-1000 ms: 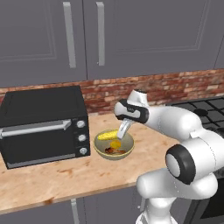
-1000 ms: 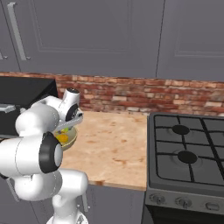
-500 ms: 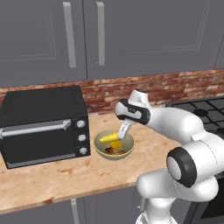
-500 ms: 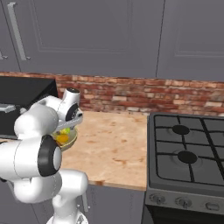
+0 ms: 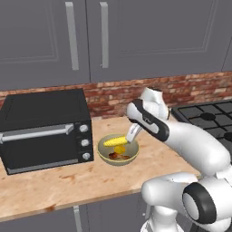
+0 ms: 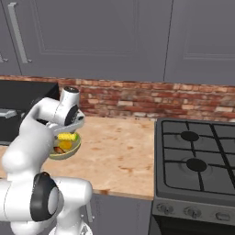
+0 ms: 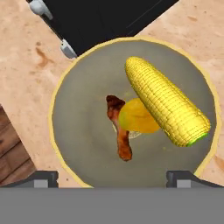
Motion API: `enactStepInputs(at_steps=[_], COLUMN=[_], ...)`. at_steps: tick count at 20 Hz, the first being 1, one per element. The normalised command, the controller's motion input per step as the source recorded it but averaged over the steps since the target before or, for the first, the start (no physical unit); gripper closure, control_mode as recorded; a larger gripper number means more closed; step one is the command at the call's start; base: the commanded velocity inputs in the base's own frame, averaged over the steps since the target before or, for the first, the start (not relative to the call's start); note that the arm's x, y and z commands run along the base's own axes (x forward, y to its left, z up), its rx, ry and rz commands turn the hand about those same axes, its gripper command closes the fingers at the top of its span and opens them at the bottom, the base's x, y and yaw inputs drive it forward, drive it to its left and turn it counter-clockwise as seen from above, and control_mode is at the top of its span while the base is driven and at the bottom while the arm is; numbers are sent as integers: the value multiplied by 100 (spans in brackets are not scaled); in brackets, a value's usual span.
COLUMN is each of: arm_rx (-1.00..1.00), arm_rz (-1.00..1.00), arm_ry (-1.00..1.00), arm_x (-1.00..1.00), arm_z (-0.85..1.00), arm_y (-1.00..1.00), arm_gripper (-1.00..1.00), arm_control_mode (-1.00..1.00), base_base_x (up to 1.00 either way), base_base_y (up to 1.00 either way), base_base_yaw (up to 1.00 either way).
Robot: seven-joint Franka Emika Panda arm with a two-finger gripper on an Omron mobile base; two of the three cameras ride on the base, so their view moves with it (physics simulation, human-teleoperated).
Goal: Take the mango, corn, and chicken drumstick from the freezer and place them in the bowl on the counter.
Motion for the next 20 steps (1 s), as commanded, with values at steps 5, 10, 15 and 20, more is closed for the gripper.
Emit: enactStepInputs(at_steps=[5, 10, 15, 20], arm_rx=[0, 0, -1, -5], arm_rz=[-17, -23, -37, -39], arm_ry=[0, 0, 0, 0], arm_x=[-64, -70, -51, -58], arm_z=[46, 41, 30, 33], arm_y=[-35, -35, -13, -8], arm_gripper=[-100, -100, -100, -100], arm_control_mode=[-100, -100, -100, -100], base_base_x=[0, 0, 0, 0], base_base_y=[0, 0, 0, 0], base_base_yaw=[0, 0, 0, 0])
